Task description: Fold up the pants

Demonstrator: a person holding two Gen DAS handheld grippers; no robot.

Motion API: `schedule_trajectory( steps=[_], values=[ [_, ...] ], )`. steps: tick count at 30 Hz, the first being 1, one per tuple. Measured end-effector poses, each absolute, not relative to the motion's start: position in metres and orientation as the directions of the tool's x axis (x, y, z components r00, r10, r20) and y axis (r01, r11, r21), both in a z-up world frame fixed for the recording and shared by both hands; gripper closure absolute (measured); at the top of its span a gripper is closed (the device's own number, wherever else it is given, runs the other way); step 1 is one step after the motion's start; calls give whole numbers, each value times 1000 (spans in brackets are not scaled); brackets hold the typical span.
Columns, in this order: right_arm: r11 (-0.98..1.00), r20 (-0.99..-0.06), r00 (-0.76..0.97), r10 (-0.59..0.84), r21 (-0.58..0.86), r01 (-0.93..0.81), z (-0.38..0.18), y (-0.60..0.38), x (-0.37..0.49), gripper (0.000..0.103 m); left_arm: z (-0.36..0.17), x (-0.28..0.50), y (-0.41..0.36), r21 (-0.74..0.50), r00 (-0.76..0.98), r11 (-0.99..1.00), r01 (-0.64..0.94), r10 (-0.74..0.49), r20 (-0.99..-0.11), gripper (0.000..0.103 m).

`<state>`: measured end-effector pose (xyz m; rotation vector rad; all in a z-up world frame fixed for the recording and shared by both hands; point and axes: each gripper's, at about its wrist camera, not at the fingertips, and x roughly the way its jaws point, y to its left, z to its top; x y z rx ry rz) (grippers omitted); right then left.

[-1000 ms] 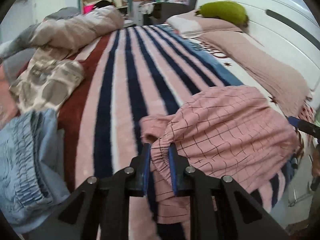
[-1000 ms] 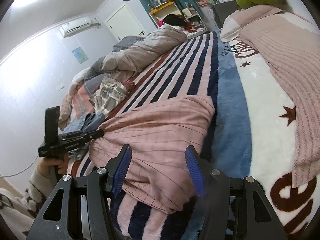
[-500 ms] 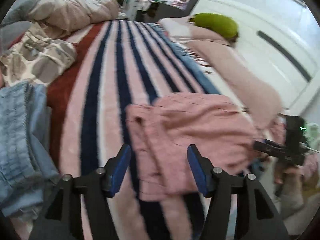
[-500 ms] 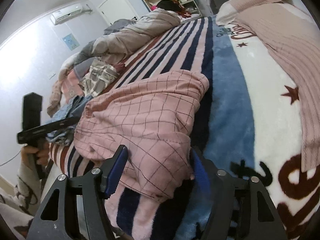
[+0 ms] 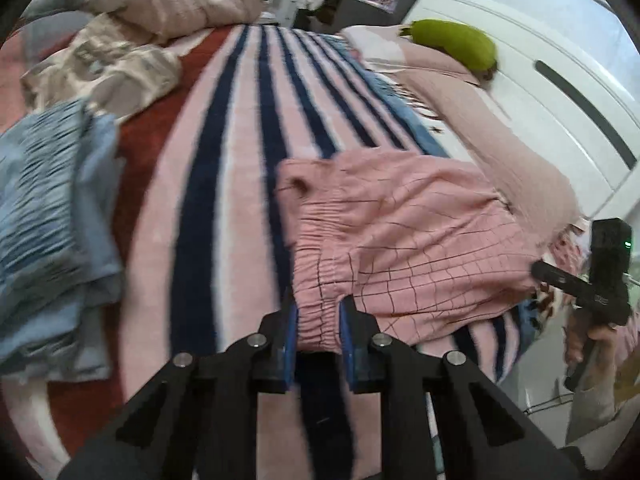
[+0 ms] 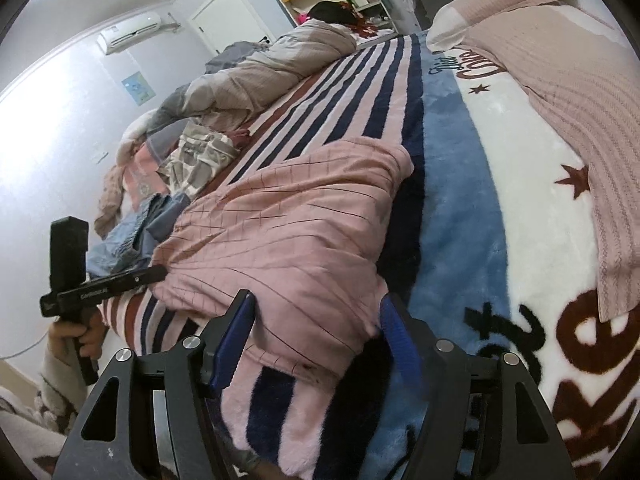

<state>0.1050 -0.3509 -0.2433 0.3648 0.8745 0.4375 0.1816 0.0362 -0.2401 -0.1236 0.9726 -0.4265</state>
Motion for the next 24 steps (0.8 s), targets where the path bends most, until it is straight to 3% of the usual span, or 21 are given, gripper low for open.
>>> schedule_trajectory(
  steps=[4,6,8,12,17,19,22,24],
  values=[
    [843,-664,538,520,502,-195,-254,-349,105,41,-259,182,35,-305,425,905,297,-411,-806,81],
    [846,-668,539,513,499,-187,-254,-351,105,41,-253,183,36,-306,426,900,309,-419,-802,61],
    [840,-650,554,520,507,-195,-246,-357,104,41,-236,185,39,-323,456,886,332,-450,-767,50],
    [848,-623,600,502,490,-200,-226,-368,107,41,-195,203,36,-338,521,863,375,-498,-693,48],
    [866,-619,625,475,455,-208,-221,-366,120,41,-197,259,6,-296,526,882,367,-459,-716,48],
    [859,-617,617,489,463,-219,-224,-361,123,41,-212,274,-6,-275,501,889,366,-437,-747,50],
    [853,-624,597,504,469,-230,-232,-357,127,41,-234,287,-23,-260,447,875,408,-440,-779,65],
    [854,-634,587,503,470,-223,-238,-357,130,41,-240,289,-33,-228,433,874,429,-420,-798,89]
  ],
)
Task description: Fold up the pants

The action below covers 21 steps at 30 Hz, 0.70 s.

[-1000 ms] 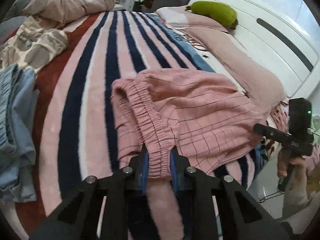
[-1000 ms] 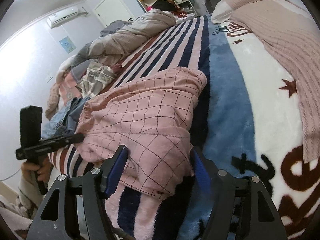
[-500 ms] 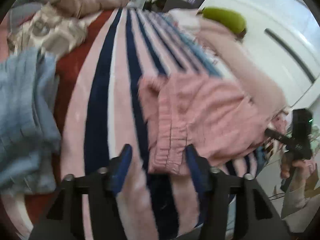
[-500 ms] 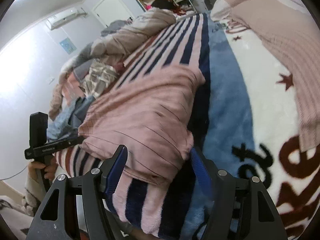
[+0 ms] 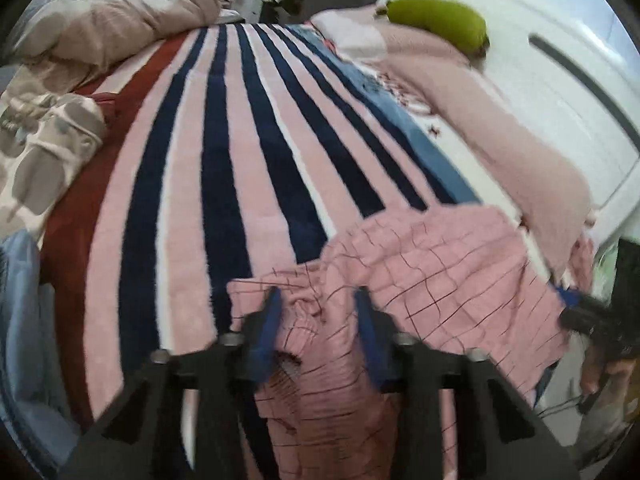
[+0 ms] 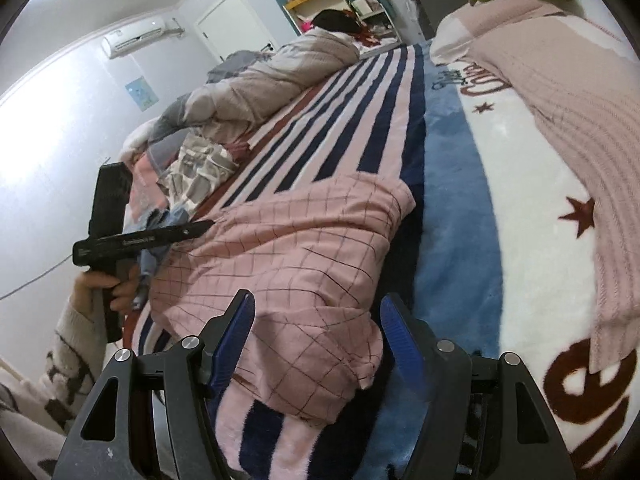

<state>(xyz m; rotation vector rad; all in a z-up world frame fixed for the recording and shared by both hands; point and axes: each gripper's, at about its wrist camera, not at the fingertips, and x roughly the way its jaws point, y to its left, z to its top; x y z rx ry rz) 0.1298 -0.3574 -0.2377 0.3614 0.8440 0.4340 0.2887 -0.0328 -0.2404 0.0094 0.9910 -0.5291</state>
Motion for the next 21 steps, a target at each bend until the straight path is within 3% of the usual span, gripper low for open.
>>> schedule_trajectory(
  steps=[4,7,10,12,13,14,15,16,21],
  values=[
    [850,-637,582,505,484,-208,-242,-362,134,41,-229,281,-22,-192,509,902,385,-382,-772,99],
    [850,-637,584,503,485,-204,-243,-364,134,41,-230,283,-7,-70,578,956,285,-230,-783,102],
    [847,-642,575,508,493,-198,-248,-364,134,41,-255,291,15,-210,468,944,256,-311,-827,101],
    [847,-648,568,507,498,-187,-251,-365,135,41,-254,285,23,-204,483,950,237,-298,-824,99],
    [847,-648,570,505,497,-187,-250,-365,135,41,-250,280,27,-207,498,950,232,-299,-814,95],
    [851,-646,576,500,492,-186,-247,-367,134,41,-244,275,33,-231,508,944,234,-322,-799,75],
    [858,-645,589,486,480,-183,-242,-369,134,41,-237,270,37,-255,519,937,240,-346,-782,49],
    [861,-643,596,480,474,-181,-239,-371,134,41,-229,265,40,-275,536,928,250,-369,-759,42],
    [857,-634,603,485,481,-185,-230,-377,141,40,-215,251,36,-447,466,830,334,-558,-687,26]
  ],
)
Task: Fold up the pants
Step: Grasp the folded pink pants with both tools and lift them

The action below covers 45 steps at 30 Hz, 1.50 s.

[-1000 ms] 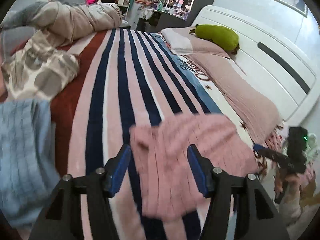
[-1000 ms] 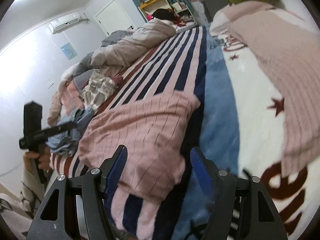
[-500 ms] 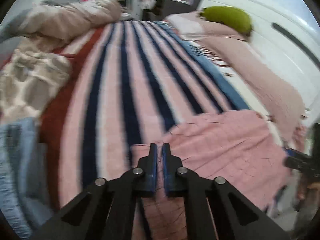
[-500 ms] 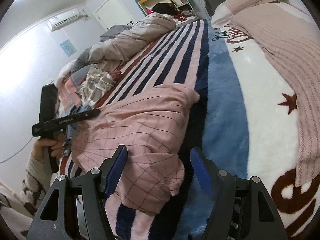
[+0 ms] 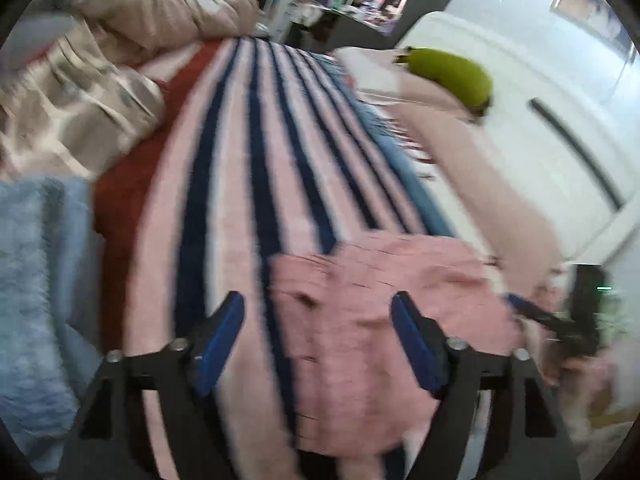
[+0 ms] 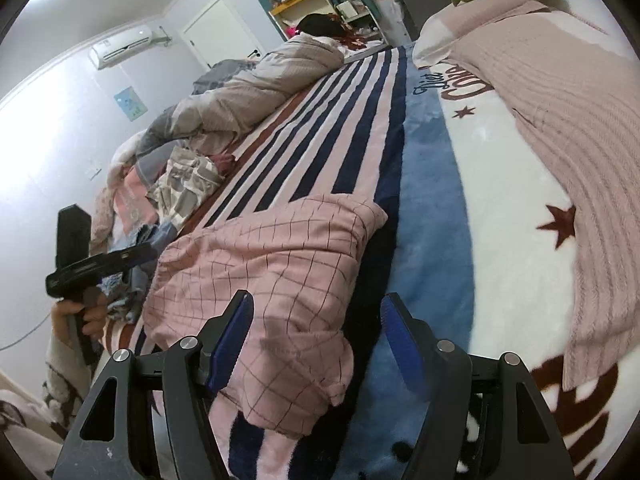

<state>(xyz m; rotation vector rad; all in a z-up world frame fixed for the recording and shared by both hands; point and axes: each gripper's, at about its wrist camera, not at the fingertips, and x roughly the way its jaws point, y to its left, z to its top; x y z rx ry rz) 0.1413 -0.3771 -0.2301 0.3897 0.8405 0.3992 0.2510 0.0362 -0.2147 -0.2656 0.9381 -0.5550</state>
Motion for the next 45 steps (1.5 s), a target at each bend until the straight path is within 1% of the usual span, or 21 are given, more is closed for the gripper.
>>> schedule_trajectory(
  steps=[2,7,10,11,12,13,14,15,16,17,19,21,26,31,38,42,45],
  values=[
    [851,-642,586,495,495,-177,-237,-375,149,40,-225,250,33,-506,409,793,339,-608,-680,26],
    [805,-659,485,575,563,-189,-266,-364,162,40,-267,249,13,-543,288,782,307,-620,-730,27],
    [779,-653,444,613,594,-200,-278,-358,165,39,-277,248,4,-534,291,784,316,-616,-732,40],
    [773,-653,434,621,601,-202,-282,-355,167,40,-278,251,2,-537,294,785,308,-615,-731,51],
    [773,-652,433,622,600,-206,-283,-354,168,44,-279,253,2,-553,287,779,296,-625,-726,61],
    [772,-650,435,623,600,-210,-283,-352,168,56,-279,253,-1,-566,279,770,295,-636,-720,68],
    [765,-643,433,632,606,-216,-283,-350,169,61,-278,253,-3,-570,275,764,300,-642,-716,76],
    [764,-645,426,634,605,-222,-282,-347,170,67,-278,252,-5,-565,280,766,306,-639,-716,80],
    [772,-649,432,626,595,-224,-280,-345,171,74,-277,251,-6,-553,288,771,316,-633,-718,81],
    [787,-655,448,608,572,-231,-275,-343,169,77,-274,249,-5,-544,298,773,326,-630,-717,83],
    [800,-657,469,590,553,-233,-267,-341,167,84,-266,247,-3,-542,315,769,339,-636,-705,85],
    [814,-652,501,569,533,-230,-253,-339,166,85,-252,246,1,-538,338,760,364,-646,-684,86],
    [821,-623,548,559,506,-263,-210,-313,169,86,-208,248,35,-514,409,758,401,-650,-640,86],
    [802,-576,565,591,490,-340,-173,-261,183,86,-162,243,99,-469,508,785,405,-620,-598,86],
    [719,-505,512,695,464,-518,-131,-143,218,86,-117,224,231,-391,665,873,293,-480,-572,86],
    [646,-480,446,756,439,-624,-124,-64,235,86,-110,211,296,-343,724,922,182,-361,-587,86],
    [591,-481,381,790,427,-684,-128,-9,240,86,-112,201,342,-326,751,940,104,-289,-594,86]
  ],
)
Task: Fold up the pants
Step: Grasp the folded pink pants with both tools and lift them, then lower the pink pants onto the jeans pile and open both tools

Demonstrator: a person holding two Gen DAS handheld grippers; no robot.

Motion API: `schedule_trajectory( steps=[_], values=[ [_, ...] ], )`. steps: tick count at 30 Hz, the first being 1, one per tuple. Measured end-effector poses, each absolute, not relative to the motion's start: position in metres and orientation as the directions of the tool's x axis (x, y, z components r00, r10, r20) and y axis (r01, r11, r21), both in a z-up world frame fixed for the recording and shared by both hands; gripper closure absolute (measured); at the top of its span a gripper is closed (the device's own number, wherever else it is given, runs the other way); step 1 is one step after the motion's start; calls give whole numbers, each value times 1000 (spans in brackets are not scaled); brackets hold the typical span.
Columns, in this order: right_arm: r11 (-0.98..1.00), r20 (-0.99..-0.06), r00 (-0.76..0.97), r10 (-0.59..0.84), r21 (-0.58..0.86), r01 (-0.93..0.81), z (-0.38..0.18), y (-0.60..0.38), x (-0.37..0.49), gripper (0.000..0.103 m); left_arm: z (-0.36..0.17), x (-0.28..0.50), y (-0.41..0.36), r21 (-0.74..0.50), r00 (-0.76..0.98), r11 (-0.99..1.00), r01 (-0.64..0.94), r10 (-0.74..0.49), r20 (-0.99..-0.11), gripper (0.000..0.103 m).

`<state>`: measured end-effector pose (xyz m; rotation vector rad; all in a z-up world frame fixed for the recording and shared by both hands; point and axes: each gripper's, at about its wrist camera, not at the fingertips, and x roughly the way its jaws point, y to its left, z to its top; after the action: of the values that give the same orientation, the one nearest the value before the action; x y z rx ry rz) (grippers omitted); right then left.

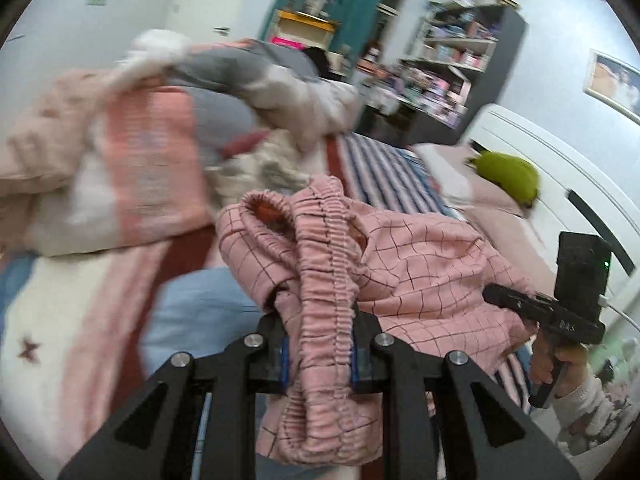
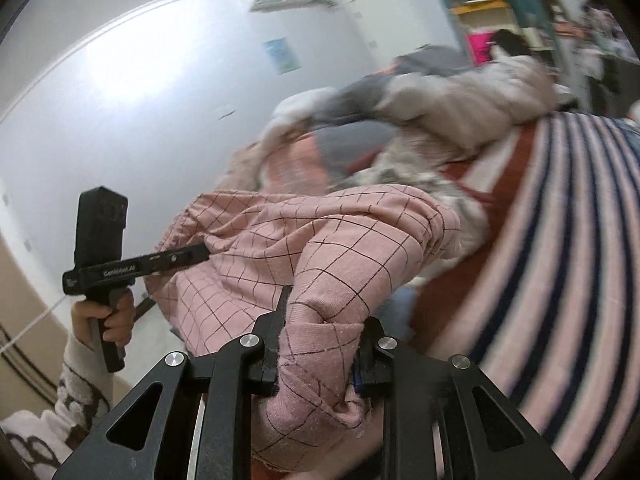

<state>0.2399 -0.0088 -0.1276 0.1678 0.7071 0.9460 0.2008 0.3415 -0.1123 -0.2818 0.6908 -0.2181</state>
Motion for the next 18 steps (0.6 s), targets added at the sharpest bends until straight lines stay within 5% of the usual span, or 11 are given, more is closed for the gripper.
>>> schedule_trajectory(
  steps=[13,18],
  values=[
    [550,-576,265,774,403,-732,-191,60,229,85,-174,183,383,-354,717,935,-6,-243,-653,84],
    [557,-604,244,759,407,-724,-200,57,232,74,-173,185,380,-340,714,940,-22,-223,-664,73]
  ],
)
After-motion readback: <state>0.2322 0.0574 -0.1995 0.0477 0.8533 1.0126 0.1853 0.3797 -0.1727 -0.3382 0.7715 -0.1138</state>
